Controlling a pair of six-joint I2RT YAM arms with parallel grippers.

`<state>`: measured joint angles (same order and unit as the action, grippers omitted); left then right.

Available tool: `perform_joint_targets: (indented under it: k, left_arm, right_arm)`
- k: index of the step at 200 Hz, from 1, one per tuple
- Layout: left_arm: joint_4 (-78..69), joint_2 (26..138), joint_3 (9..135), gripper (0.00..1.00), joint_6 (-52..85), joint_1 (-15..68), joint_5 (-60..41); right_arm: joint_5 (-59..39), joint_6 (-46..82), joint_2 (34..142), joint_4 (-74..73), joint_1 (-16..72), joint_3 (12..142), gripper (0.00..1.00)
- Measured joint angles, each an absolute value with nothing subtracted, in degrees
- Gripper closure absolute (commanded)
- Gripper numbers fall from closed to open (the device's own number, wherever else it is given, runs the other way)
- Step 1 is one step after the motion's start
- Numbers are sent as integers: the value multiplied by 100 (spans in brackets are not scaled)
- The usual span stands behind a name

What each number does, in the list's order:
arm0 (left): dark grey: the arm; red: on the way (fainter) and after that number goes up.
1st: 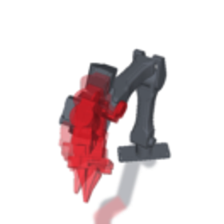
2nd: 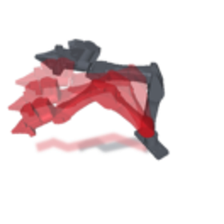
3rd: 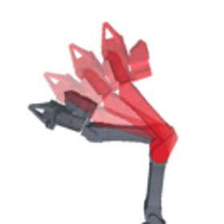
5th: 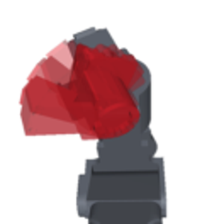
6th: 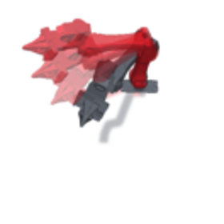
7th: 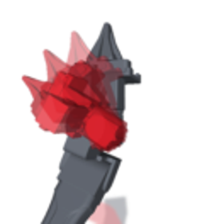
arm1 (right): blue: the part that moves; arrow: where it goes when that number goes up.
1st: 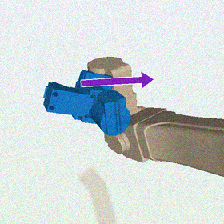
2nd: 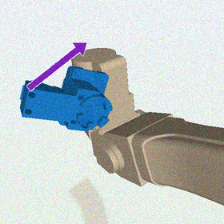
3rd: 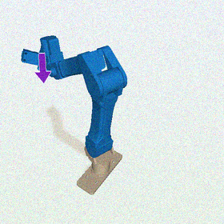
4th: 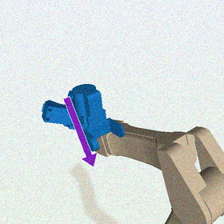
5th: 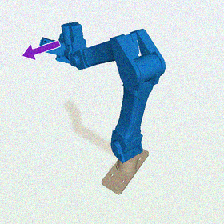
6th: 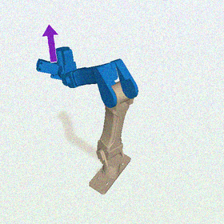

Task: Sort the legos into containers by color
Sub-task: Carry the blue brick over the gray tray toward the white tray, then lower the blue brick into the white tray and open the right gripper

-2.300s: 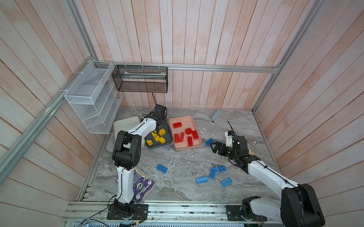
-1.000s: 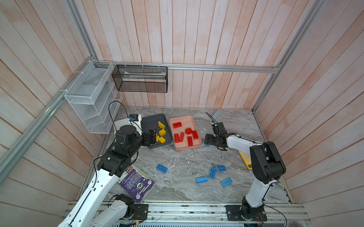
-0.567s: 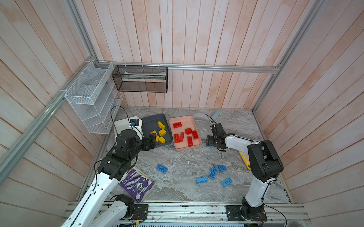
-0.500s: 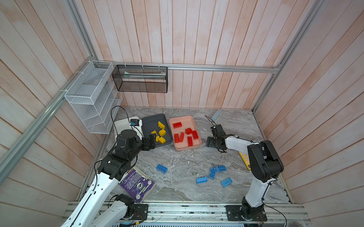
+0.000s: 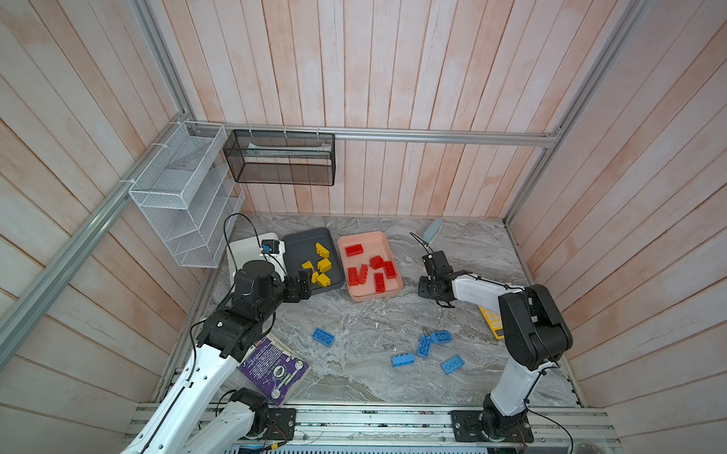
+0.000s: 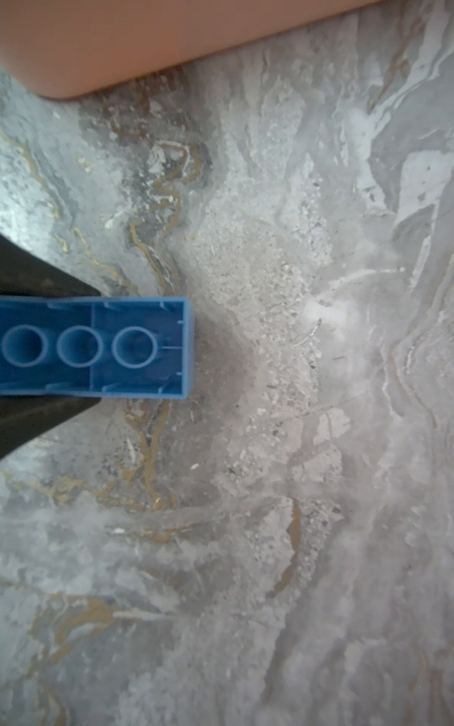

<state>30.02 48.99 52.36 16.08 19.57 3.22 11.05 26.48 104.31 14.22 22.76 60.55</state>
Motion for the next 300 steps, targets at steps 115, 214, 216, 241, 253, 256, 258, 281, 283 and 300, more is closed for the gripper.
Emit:
perform_joint_targets:
  k: [115,214,216,241,253,256,258,281,283,300]
  left_arm:
    - [2606,3468,4899,7,1678,1955,309]
    - [2362,2261,4182,7,1675,1957,781]
    - [2355,2241,4167,7,1675,1957,779]
    - [2309,2139,4108,7,1675,1955,810]
    - [2276,2139,4108,7,1675,1955,814]
    - [2272,2139,4108,7,1675,1955,812]
    - [2270,2139,4108,7,1675,1955,810]
    - [2265,2139,4106,7,1678,1955,799]
    - [2265,2139,4106,7,1678,1955,799]
    - [2265,2139,4106,7,1678,1955,799]
  right_arm:
    - [-250,2283,9636,1594,3061,7271,70]
    - [-1621,2290,12217,1636,4397,10698,70]
    - [-1645,2294,12278,1638,4425,10759,70]
    - [-1785,2408,12877,1658,4722,11445,70]
    - [-1870,2488,13161,1621,4862,11758,70]
    - [-1900,2523,13233,1608,4890,11830,70]
    - [-1916,2536,13279,1608,4915,11887,70]
    - [-2038,2755,13845,1470,5127,12512,70]
    - [-2051,2773,13896,1441,5144,12554,70]
    - [-2115,2993,14158,1186,5256,12717,70]
